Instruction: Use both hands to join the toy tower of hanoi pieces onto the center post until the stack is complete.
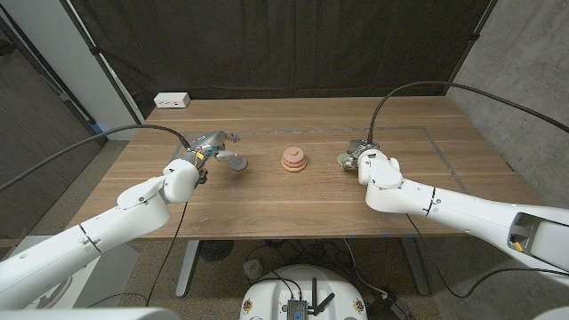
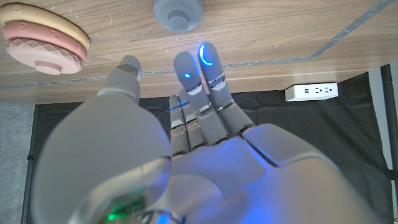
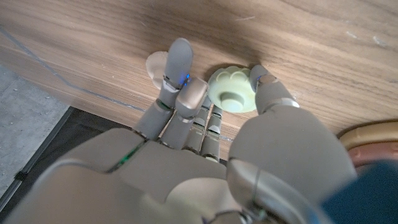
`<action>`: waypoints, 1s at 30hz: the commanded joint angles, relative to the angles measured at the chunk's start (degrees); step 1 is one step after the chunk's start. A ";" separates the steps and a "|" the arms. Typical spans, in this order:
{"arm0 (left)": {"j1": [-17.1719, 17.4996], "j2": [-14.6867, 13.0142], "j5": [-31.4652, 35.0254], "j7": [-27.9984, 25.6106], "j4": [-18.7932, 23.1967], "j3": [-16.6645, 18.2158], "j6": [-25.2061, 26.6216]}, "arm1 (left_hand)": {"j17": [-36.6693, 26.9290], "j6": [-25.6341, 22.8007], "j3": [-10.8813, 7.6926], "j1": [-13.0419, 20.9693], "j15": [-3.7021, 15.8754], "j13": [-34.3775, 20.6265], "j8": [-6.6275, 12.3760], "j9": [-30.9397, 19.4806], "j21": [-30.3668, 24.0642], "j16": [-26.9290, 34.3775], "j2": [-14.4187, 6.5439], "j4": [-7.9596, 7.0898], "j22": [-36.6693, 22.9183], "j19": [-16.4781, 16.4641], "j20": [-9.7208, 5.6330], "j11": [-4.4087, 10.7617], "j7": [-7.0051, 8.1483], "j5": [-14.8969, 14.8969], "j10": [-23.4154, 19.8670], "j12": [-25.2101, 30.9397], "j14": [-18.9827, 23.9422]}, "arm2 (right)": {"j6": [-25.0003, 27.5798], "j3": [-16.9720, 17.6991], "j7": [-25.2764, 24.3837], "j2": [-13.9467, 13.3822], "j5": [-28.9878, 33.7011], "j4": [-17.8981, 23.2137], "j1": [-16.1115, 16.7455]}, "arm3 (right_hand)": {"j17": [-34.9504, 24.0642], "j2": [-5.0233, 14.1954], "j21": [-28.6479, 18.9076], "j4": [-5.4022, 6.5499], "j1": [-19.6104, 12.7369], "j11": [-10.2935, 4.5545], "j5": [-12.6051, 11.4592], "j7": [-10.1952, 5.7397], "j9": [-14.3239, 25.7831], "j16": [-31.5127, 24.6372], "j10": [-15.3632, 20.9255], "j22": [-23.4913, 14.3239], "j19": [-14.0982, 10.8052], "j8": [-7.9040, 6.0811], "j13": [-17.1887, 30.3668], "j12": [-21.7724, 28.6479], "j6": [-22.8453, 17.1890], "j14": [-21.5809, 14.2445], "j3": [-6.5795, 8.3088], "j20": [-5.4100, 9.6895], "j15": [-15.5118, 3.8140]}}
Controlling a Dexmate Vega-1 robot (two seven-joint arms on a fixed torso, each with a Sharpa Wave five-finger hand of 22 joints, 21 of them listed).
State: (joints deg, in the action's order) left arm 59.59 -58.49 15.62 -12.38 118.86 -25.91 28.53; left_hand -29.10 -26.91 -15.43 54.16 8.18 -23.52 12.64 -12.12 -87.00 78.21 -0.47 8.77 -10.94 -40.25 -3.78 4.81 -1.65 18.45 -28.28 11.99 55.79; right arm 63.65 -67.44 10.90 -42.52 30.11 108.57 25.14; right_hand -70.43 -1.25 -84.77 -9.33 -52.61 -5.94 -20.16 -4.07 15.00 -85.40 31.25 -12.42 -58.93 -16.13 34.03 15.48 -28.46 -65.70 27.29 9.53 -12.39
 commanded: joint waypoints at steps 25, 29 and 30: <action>0.99 -0.47 -0.97 -0.61 0.61 0.96 0.08 | -0.18 -1.18 -0.78 -0.24 4.44 0.03 0.08 -0.23 -0.08 0.34 -0.23 0.25 0.07 -1.59 -7.93 -0.01 0.22 0.68 -1.65 0.25 1.50 | 1.79 -1.16 6.34 -3.00 5.25 6.12 -2.92 | -0.18 2.08 -0.47 0.24 -0.87 -2.60 -0.92 -0.47 0.12 -1.12 3.99 0.01 -1.12 -0.41 0.90 0.04 -1.73 -1.43 1.18 3.23 -0.17; 0.94 -0.48 -1.03 -0.59 0.53 0.95 0.02 | -0.16 -1.23 -0.84 -0.26 4.44 0.03 0.06 -0.24 -0.06 0.31 -0.23 0.26 0.07 -1.60 -7.94 -0.04 0.19 0.70 -1.81 0.28 1.53 | 2.23 -1.62 7.46 -3.46 6.41 7.22 -3.39 | -0.19 2.11 -0.45 0.25 -0.82 -2.56 -1.00 -0.31 0.10 -1.21 4.05 0.05 -1.12 -0.29 1.02 -0.01 -1.50 -1.48 1.27 3.23 -0.17; 0.93 -0.50 -1.05 -0.54 0.52 0.94 0.04 | -0.28 -1.24 -0.85 -0.27 4.44 0.03 0.06 -0.24 -0.06 0.42 -0.22 0.27 0.07 -1.59 -7.94 -0.04 0.18 0.70 -1.82 0.27 1.65 | 2.17 -1.59 7.64 -3.54 6.54 7.34 -3.40 | -0.19 2.12 -0.51 0.25 -0.79 -2.48 -1.03 -0.27 0.10 -1.25 4.07 -0.01 -1.17 -0.29 1.08 -0.03 -1.54 -1.50 1.32 3.23 -0.17</action>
State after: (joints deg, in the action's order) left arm 60.53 -58.87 14.83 -13.00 119.56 -25.01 28.75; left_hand -29.20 -27.64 -15.66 54.16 8.70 -23.38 12.63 -12.11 -87.00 78.43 -0.47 9.02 -10.94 -41.19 -4.09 4.74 -1.53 18.68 -29.40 11.99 56.76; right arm 64.43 -67.74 15.49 -45.11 33.95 113.50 23.15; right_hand -70.42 -0.91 -84.99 -9.71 -52.27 -5.33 -20.84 -3.78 15.01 -86.25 31.87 -12.25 -59.63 -16.31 34.95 15.24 -28.77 -66.76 27.68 10.03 -12.49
